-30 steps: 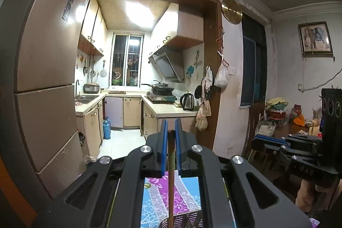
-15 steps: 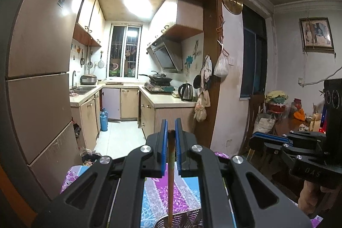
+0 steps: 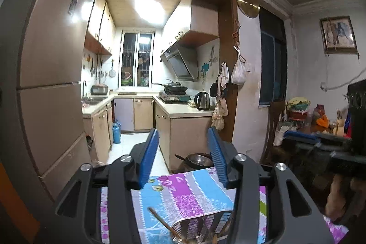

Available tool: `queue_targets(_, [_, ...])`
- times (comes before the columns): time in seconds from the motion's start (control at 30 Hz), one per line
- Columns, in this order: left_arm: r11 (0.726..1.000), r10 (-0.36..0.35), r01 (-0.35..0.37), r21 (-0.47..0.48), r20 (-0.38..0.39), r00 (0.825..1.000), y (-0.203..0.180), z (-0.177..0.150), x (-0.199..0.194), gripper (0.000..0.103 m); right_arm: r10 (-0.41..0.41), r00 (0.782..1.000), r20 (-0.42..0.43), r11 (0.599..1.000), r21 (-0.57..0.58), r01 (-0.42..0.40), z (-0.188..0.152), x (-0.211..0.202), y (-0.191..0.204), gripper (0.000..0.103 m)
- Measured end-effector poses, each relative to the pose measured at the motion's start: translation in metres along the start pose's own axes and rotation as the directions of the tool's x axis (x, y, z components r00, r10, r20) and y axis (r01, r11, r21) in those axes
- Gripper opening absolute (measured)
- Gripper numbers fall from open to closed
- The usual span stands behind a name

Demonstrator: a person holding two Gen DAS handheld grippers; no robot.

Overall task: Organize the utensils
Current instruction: 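Open both grippers over the holder and return them to the table, then close the left gripper on a chopstick while the right gripper grasps another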

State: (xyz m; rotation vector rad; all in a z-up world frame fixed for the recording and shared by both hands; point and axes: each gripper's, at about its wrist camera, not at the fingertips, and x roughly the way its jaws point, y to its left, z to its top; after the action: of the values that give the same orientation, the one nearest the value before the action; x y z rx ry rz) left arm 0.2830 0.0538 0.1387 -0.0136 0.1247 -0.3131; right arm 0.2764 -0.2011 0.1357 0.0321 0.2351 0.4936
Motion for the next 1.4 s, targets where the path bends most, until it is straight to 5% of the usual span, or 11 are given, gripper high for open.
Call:
queue_targets(0.23, [0.993, 0.041, -0.041, 0.108, 0.006, 0.999, -0.007, -0.041, -0.116, 0.061, 0.059, 0.997, 0.042, 0.998, -0.013, -0.059, -0.089, -0.112, 0.061, 0.032])
queue_targets(0.43, [0.988, 0.097, -0.078, 0.136, -0.136, 0.986, 0.007, -0.139, -0.202, 0.062, 0.115, 0.982, -0.151, 0.993, 0.035, -0.111, -0.242, -0.141, 0.148, 0.032])
queue_targets(0.6, [0.994, 0.109, -0.099, 0.049, -0.280, 0.954, 0.029, -0.213, -0.230, 0.062, 0.191, 0.944, -0.270, 0.981, 0.066, -0.180, -0.317, -0.129, 0.217, 0.032])
queue_targets(0.9, [0.996, 0.085, -0.083, 0.022, -0.367, 0.926, 0.039, -0.286, -0.257, 0.062, 0.124, 0.942, -0.310, 0.992, 0.028, -0.122, -0.354, -0.107, 0.269, 0.029])
queue_targets(1.4, [0.997, -0.010, 0.040, 0.068, -0.389, 0.921, 0.011, -0.322, -0.255, 0.043, -0.017, 0.954, -0.299, 1.000, -0.029, 0.009, -0.361, -0.100, 0.272, 0.011])
